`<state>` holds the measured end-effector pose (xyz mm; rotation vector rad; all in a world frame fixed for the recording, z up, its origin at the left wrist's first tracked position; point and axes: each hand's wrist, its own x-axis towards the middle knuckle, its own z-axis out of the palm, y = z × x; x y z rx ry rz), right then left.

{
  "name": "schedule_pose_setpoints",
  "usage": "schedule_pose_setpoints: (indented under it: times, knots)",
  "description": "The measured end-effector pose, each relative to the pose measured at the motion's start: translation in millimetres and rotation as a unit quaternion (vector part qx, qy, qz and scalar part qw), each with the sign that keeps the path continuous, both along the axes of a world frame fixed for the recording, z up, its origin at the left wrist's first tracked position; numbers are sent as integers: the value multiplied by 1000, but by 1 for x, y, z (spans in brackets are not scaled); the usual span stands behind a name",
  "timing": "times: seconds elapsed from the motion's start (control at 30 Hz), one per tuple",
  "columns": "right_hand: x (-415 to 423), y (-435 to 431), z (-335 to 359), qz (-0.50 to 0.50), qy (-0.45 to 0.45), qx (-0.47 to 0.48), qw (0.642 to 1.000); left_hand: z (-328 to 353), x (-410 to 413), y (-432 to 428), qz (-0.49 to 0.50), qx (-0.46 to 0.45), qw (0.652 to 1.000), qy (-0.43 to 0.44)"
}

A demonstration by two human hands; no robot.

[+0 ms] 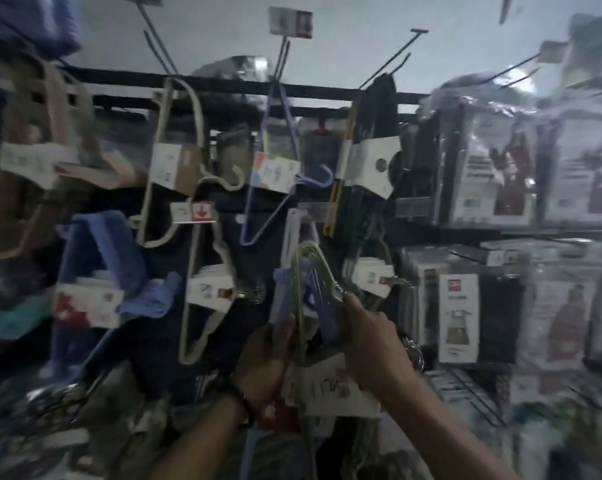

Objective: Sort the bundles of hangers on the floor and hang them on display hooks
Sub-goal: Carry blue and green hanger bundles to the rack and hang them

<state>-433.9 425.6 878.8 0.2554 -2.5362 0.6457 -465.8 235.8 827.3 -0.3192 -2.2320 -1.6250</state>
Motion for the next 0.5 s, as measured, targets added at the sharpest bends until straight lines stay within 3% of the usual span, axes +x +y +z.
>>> schedule_pose_setpoints:
  times: [0.2,0.5]
  knots:
    - [-31,89,-13,-47,27,-12,998,25,-39,65,31,-135,990,-11]
    - [-107,176,-7,26,63,-65,996,42,-123,133,93,-228,969,9]
